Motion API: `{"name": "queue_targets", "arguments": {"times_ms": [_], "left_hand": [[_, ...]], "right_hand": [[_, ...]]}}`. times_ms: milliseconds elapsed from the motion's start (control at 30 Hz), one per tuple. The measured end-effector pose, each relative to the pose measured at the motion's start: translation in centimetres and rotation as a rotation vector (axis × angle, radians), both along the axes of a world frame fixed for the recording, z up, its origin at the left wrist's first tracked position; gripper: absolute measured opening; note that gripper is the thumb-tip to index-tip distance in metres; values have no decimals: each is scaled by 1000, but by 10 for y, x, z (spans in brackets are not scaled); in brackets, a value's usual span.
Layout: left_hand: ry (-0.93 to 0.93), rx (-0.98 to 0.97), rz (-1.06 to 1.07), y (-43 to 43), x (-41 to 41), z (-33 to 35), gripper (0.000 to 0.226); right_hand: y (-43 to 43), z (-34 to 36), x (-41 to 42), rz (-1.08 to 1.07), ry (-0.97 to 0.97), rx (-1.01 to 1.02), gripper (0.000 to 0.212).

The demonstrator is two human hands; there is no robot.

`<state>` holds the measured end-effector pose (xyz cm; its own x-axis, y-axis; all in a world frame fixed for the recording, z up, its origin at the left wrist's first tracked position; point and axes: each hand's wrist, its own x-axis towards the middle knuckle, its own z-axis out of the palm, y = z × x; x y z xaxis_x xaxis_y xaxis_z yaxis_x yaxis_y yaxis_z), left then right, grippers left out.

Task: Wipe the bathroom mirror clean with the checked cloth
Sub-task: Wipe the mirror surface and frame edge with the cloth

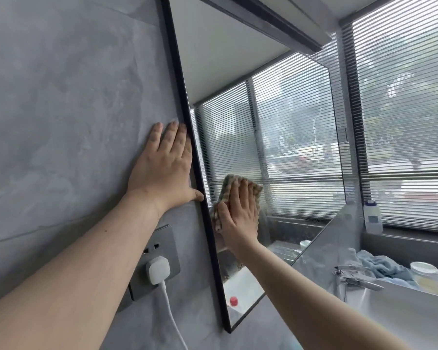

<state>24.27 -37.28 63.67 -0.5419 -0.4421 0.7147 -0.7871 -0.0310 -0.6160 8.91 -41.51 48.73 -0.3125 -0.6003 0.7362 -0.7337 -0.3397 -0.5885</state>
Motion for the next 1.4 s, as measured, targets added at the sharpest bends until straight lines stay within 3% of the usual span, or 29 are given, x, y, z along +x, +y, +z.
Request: {"name": "queue_targets", "arguments": {"times_ms": [200,333,467,733,867,1033,1167,1233,1333,1400], "left_hand": [[8,8,-18,0,1,-1,132],[8,12,-30,1,1,0,131],[18,18,-51,2,2,0,131],[-2,29,-62,8,2,-1,126],[9,47,-79,8,2,0,126],[11,47,-64,7,2,0,125],[-8,60,-25,9,1,2,123],[-28,20,-83,6,3,7,108],[-131,-84,-236,-5,6,32,65],[-129,-135,-239,-3,5,58,67]], "right_hand": [[15,-89,-6,129,379,-178,72],[12,-116,-3,99,447,-309,68],[1,-73,-3,79,401,-331,66],[-13,75,-19,53,283,-345,58],[-18,103,-41,-61,473,-433,54],[-25,68,-63,10,866,-592,60],[-25,75,-67,31,940,-569,63],[-24,89,-65,37,938,-564,63],[-28,115,-59,55,890,-587,63],[-30,139,-49,63,801,-600,62]]}}
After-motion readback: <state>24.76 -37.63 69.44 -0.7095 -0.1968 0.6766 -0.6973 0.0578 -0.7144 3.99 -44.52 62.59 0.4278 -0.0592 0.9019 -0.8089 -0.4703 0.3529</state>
